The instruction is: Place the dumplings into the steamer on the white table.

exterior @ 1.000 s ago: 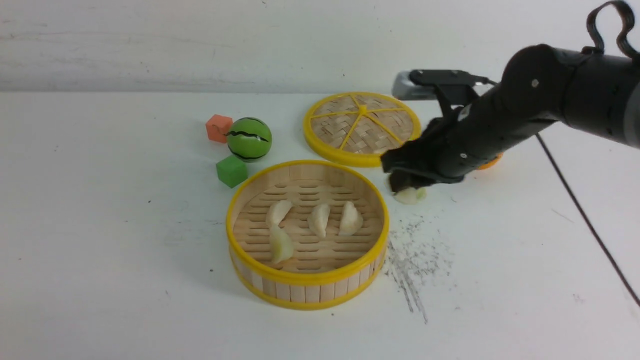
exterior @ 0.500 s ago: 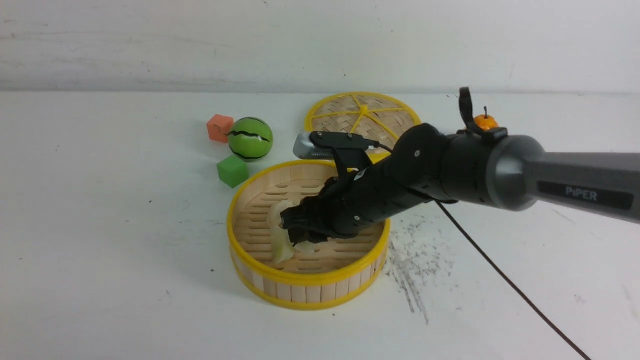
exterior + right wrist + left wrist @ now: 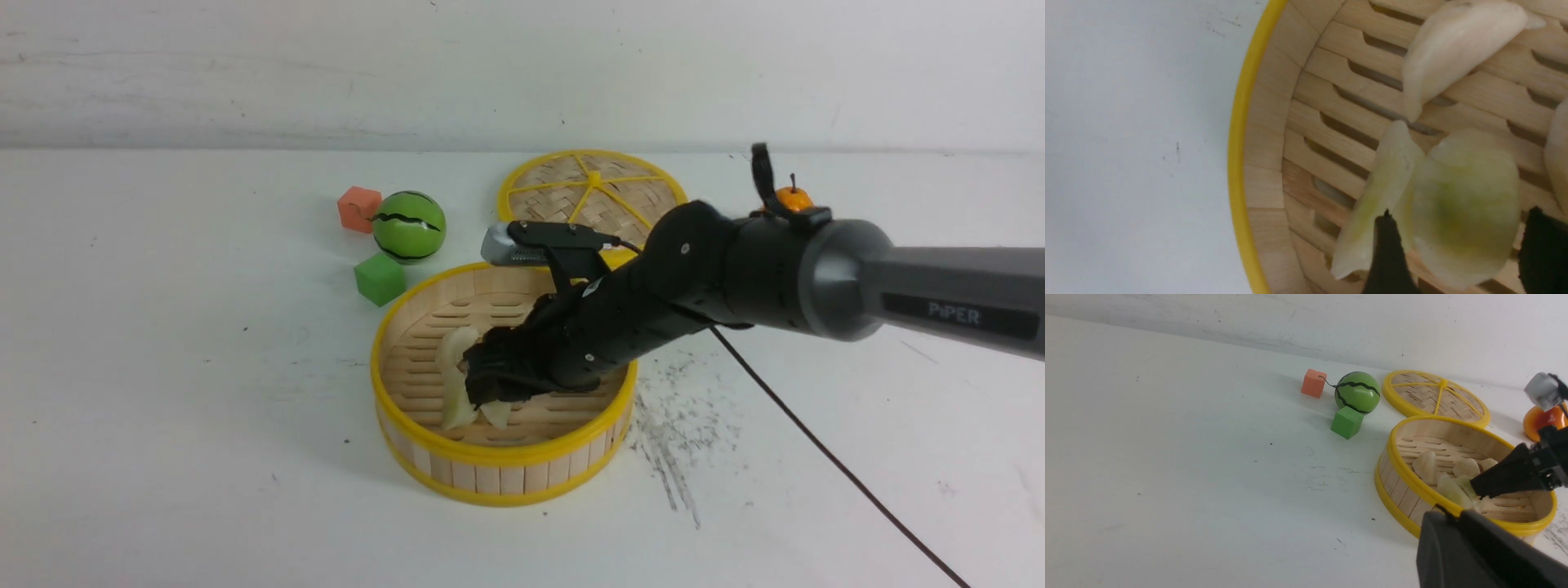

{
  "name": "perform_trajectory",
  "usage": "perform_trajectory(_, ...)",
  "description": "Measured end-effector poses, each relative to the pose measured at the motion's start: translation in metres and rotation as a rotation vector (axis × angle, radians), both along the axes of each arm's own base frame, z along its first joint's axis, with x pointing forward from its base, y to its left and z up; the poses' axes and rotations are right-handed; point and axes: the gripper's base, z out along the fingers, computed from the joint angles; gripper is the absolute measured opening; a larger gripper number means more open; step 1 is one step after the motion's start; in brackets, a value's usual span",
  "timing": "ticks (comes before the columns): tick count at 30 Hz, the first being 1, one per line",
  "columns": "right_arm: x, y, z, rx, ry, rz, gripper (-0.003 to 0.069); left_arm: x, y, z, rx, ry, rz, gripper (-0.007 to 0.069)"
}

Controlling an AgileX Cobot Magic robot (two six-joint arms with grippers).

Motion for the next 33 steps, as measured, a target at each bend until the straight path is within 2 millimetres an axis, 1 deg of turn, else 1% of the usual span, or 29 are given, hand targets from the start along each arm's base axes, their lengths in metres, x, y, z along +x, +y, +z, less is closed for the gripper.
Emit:
perform_trajectory(1, 0.002, -0.005, 0.007, 0.008, -0.011, -0.01, 0.0435, 0.0, 0.0, 0.0, 0.0, 0.0, 0.0, 0.0039)
perform_trajectory(2, 0.003, -0.013, 0.021, 0.022, -0.036, -0.025, 0.0437, 0.0, 0.0, 0.0, 0.0, 0.0, 0.0, 0.0039)
perform_trajectory(5, 0.012, -0.048, 0.057, 0.059, -0.114, -0.109, 0.044, 0.0, 0.0, 0.0, 0.0, 0.0, 0.0, 0.0039)
perform_trajectory(7, 0.017, -0.067, 0.068, 0.069, -0.142, -0.156, 0.044, 0.0, 0.0, 0.0, 0.0, 0.0, 0.0, 0.0039)
perform_trajectory(8, 0.024, -0.085, 0.072, 0.071, -0.154, -0.204, 0.044, 0.0, 0.0, 0.0, 0.0, 0.0, 0.0, 0.0039)
perform_trajectory(9, 0.032, -0.101, 0.07, 0.073, -0.145, -0.256, 0.044, 0.0, 0.0, 0.0, 0.001, 0.0, 0.0, 0.004)
perform_trajectory(11, 0.04, -0.113, 0.058, 0.066, -0.115, -0.301, 0.044, 0.0, 0.0, 0.0, 0.001, 0.0, 0.0, 0.0042)
perform_trajectory(13, 0.051, -0.127, 0.039, 0.035, -0.083, -0.333, 0.044, 0.0, 0.0, 0.0, 0.001, 0.0, 0.001, 0.0045)
perform_trajectory(14, 0.053, -0.128, 0.031, 0.022, -0.07, -0.336, 0.044, 0.0, 0.0, 0.0, 0.002, -0.001, 0.001, 0.0046)
perform_trajectory(16, 0.063, -0.137, 0.003, -0.003, -0.021, -0.371, 0.044, 0.0, 0.0, 0.0, 0.003, -0.001, 0.002, 0.0048)
perform_trajectory(19, 0.073, -0.141, -0.026, -0.01, 0.004, -0.446, 0.044, 0.0, 0.0, 0.0, 0.003, 0.0, 0.002, 0.0049)
perform_trajectory(25, 0.088, -0.148, -0.05, -0.028, -0.07, -0.553, 0.044, 0.0, 0.0, 0.0, 0.003, 0.0, 0.003, 0.0049)
perform_trajectory(27, 0.09, -0.15, -0.055, -0.029, -0.08, -0.574, 0.044, 0.0, 0.0, 0.0, 0.003, 0.0, 0.003, 0.0051)
perform_trajectory(33, 0.095, -0.147, -0.058, -0.024, -0.095, -0.585, 0.0442, 0.0, 0.0, 0.0, 0.006, -0.002, 0.004, 0.0056)
